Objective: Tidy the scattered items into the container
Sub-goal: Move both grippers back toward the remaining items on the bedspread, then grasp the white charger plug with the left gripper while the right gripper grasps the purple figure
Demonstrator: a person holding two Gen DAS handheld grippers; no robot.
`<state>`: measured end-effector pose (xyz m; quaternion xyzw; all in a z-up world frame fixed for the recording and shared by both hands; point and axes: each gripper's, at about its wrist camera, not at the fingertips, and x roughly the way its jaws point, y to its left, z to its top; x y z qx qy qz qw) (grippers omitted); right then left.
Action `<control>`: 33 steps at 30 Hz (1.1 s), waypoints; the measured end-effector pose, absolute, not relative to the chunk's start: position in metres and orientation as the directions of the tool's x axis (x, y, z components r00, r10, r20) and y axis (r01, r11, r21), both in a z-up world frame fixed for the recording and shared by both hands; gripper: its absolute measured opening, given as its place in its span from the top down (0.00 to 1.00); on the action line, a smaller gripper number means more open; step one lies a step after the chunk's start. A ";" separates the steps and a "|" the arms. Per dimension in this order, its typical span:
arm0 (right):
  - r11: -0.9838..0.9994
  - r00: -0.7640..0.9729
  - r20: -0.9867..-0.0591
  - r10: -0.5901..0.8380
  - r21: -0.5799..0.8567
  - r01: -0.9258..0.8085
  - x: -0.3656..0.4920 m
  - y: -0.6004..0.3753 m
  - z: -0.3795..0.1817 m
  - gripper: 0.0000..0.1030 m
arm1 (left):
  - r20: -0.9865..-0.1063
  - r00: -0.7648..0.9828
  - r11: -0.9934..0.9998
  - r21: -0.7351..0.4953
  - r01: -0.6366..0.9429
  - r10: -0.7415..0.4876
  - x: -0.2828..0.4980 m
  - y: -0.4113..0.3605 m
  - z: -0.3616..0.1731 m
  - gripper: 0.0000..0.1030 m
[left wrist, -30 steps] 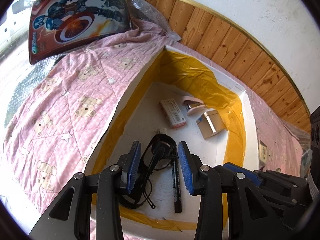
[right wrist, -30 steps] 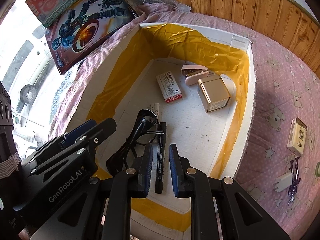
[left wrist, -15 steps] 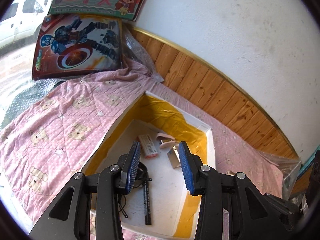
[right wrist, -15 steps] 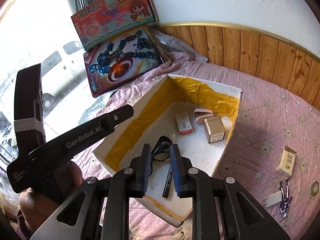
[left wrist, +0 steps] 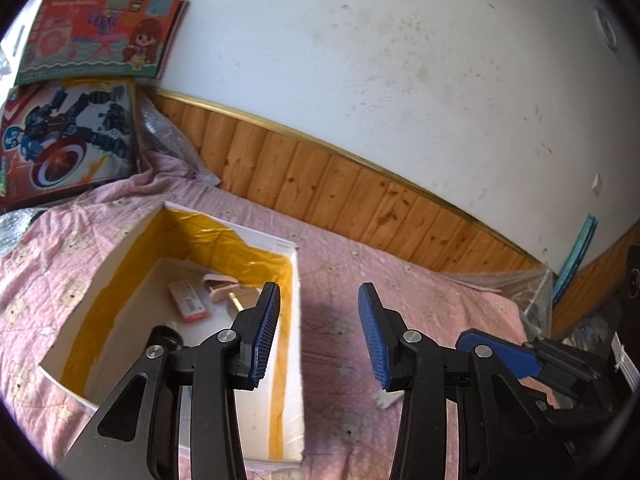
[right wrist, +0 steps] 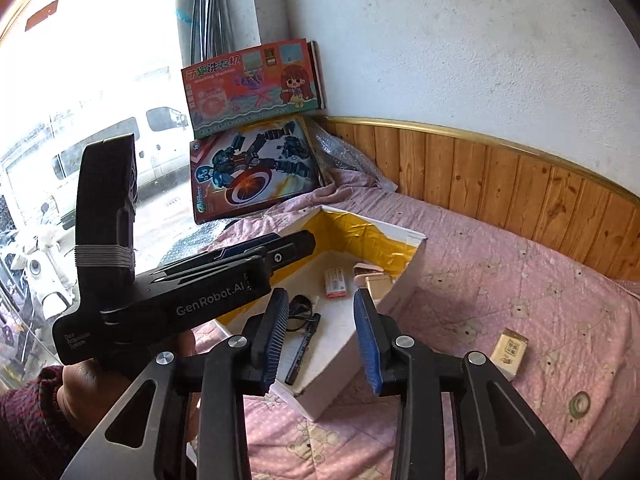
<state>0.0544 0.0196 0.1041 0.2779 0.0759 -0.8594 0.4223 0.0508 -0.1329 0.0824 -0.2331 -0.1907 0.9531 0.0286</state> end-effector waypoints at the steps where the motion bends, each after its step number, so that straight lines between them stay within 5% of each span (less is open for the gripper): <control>1: -0.644 -0.499 -0.543 -0.676 0.105 0.758 0.052 0.028 0.101 0.60 | -0.438 -0.882 -0.928 -0.373 0.001 0.175 0.048 -0.123 0.081 0.57; 14: -0.818 -0.557 -0.643 -0.526 0.202 0.538 -0.017 0.124 0.038 0.56 | -0.586 -0.690 -0.896 -0.382 -0.227 0.425 -0.006 -0.020 0.016 0.55; 33: -0.890 -0.395 -0.854 -0.338 0.154 0.430 -0.097 0.160 -0.089 0.56 | -0.758 -0.537 -0.927 -0.270 -0.259 0.370 -0.072 0.035 -0.093 0.54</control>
